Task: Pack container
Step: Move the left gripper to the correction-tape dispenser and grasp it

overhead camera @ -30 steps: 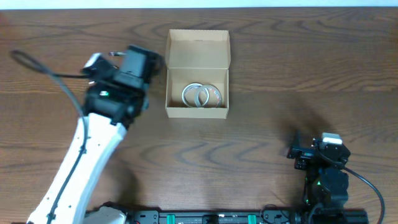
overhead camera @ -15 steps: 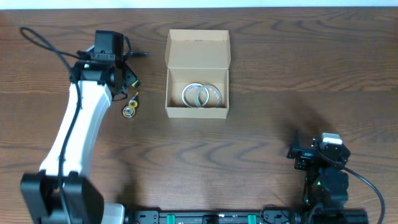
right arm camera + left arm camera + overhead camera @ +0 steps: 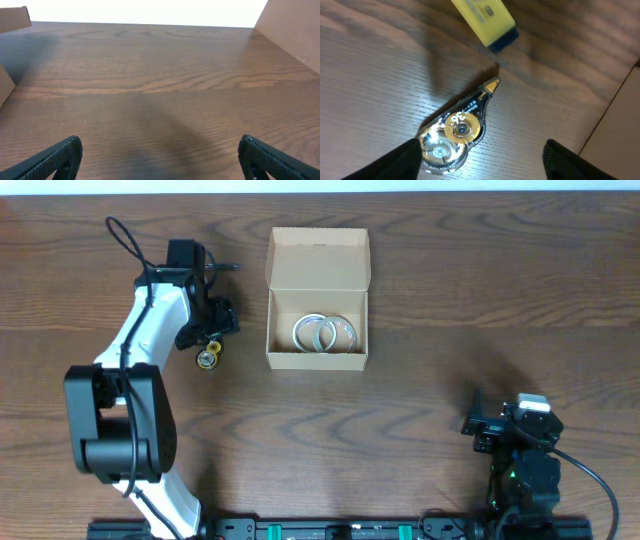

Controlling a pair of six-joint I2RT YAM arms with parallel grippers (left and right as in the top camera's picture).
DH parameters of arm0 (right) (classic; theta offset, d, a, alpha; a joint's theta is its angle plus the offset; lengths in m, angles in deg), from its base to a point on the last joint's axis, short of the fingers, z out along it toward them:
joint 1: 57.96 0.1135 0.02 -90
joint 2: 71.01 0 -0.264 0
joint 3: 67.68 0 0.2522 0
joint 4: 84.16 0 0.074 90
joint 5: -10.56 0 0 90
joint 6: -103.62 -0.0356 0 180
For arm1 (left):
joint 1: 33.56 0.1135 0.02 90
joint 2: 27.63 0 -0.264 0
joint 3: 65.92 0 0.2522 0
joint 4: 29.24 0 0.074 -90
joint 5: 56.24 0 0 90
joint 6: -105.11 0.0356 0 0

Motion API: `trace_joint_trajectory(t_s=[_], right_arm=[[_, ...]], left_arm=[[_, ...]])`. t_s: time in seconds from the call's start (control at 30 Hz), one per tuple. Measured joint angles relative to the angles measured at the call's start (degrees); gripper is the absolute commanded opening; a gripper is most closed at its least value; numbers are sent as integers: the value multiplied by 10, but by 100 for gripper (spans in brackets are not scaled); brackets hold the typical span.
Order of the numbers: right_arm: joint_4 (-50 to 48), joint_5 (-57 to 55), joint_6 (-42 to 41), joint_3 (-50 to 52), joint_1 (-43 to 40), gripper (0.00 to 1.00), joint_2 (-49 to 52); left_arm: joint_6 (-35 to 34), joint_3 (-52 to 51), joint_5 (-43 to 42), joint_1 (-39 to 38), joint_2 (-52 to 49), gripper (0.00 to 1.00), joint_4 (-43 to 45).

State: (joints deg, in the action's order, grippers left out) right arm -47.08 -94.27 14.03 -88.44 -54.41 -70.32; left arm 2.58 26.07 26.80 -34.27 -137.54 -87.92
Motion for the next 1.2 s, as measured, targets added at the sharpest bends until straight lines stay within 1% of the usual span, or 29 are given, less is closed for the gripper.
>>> trace_joint_trajectory(t_s=[0.27,0.4,0.8,1.03,1.1,1.2], right_arm=[[0,0,0,0,0,99,0],[0,0,0,0,0,99,0],[0,0,0,0,0,99,0],[0,0,0,0,0,99,0],[0,0,0,0,0,99,0],[0,0,0,0,0,99,0]], left_arm=[[89,0,-19,22,-26,82,-38],[122,0,-19,27,-42,82,-41],[195,0,-19,28,-61,81,-72],[228,0,-16,28,-61,76,-73],[233,0,-12,28,-61,76,-73],[236,0,-3,28,-61,73,-73]])
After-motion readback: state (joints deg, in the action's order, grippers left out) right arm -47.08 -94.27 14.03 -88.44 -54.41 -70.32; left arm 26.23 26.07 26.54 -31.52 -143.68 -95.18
